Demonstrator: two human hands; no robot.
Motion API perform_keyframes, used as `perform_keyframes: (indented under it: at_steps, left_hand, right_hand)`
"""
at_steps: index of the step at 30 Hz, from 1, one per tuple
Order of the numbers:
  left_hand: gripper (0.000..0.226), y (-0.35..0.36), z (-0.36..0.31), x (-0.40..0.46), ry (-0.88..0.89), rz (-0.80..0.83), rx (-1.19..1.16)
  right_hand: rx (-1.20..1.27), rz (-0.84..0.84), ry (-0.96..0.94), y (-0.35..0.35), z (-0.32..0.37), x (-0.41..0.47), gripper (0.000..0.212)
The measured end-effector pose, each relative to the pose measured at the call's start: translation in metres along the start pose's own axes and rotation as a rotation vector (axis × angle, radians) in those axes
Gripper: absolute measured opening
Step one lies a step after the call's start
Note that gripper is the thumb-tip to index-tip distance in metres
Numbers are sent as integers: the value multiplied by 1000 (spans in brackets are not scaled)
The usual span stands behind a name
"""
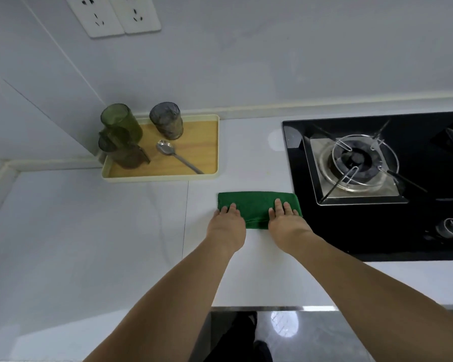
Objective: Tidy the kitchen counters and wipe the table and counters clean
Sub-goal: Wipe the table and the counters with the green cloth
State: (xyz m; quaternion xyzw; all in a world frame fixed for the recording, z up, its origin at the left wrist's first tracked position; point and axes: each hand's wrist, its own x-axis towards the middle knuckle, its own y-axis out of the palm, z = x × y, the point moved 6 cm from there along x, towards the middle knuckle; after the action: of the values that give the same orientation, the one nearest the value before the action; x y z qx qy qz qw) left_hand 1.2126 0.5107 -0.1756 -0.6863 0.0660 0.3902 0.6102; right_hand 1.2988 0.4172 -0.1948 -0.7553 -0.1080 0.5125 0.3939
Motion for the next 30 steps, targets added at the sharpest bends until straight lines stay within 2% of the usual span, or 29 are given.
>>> perform_keyframes:
  at_steps: [18, 23, 30]
  left_hand:
    - [62, -93, 35, 123, -13, -21, 40]
    - [59, -122, 44, 158, -19, -44, 63]
    - [65, -148, 64, 208, -12, -76, 4]
  right_hand:
    - [17, -90, 25, -95, -54, 117, 75]
    - [31, -128, 12, -123, -70, 153, 79]
    - [20, -169, -12, -151, -93, 195, 79]
